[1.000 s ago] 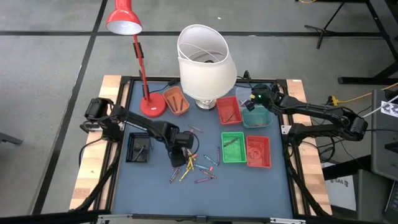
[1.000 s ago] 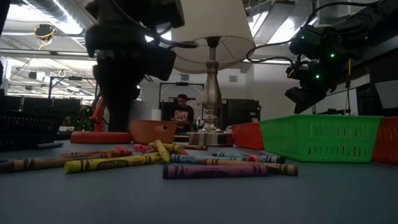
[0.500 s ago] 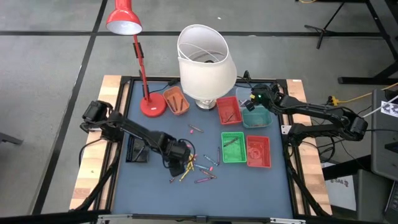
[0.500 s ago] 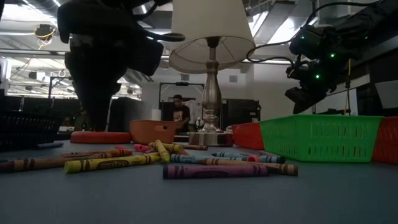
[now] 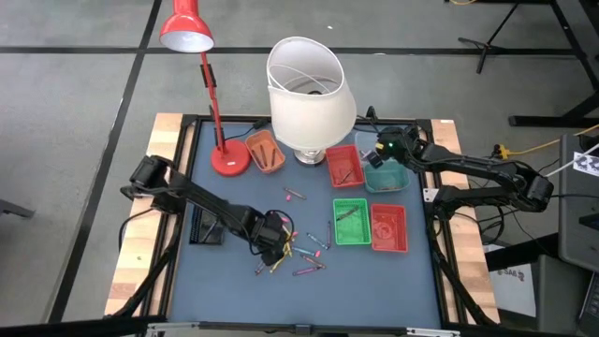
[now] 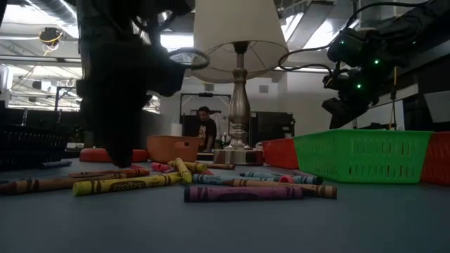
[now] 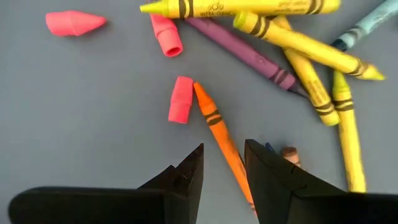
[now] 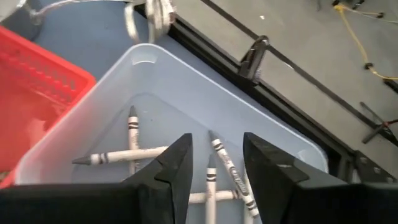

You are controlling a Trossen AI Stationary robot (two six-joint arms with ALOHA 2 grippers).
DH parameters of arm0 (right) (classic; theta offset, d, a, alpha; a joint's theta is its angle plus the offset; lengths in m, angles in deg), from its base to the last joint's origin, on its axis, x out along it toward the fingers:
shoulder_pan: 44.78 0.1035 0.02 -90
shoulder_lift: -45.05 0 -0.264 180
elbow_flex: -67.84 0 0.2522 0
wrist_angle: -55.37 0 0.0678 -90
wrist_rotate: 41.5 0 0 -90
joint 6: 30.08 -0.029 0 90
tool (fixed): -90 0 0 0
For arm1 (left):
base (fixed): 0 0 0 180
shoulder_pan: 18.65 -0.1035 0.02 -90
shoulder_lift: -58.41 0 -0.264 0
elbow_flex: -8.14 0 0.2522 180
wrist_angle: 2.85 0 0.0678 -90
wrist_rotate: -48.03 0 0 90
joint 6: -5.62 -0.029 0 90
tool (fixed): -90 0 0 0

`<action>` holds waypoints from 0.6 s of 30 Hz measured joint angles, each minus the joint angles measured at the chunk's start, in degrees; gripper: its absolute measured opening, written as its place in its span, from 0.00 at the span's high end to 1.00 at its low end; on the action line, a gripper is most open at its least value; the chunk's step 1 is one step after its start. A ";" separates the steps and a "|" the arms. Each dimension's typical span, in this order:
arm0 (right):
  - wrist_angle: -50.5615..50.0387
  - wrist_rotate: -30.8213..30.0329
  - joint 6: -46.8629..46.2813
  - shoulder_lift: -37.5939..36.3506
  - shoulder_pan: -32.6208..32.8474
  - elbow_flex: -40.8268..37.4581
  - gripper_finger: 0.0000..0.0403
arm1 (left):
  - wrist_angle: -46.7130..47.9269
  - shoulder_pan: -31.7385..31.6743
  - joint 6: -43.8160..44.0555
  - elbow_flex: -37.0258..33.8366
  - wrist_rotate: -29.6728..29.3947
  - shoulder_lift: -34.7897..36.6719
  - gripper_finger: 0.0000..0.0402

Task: Sort crayons
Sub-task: Put the orange crayon into the blue bin

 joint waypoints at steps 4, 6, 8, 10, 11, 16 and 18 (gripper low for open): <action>-0.01 2.84 0.01 0.00 0.01 0.00 0.65 | -0.68 -0.40 -0.04 0.00 0.05 -1.34 0.75; 0.01 4.36 0.00 0.00 0.00 0.00 0.65 | -0.98 -0.41 -0.04 0.00 0.01 -2.08 0.75; -0.01 5.96 -0.02 0.00 0.01 0.00 0.65 | -1.10 -0.39 -0.06 0.11 -0.13 -2.75 0.75; -0.02 7.74 0.00 0.00 0.01 0.00 0.65 | -1.00 -0.36 -0.04 0.26 -0.32 -3.42 0.75; -0.01 8.86 -0.01 0.00 0.00 0.00 0.65 | -0.96 -0.37 -0.04 0.31 -0.29 -3.73 0.75; 0.00 16.52 -0.88 0.00 0.00 0.00 0.65 | -0.75 -0.73 -0.03 0.24 -0.31 -3.86 0.75; 0.00 19.94 -0.97 0.00 0.00 0.00 0.65 | -0.75 -1.01 -0.06 0.20 -0.18 -3.88 0.75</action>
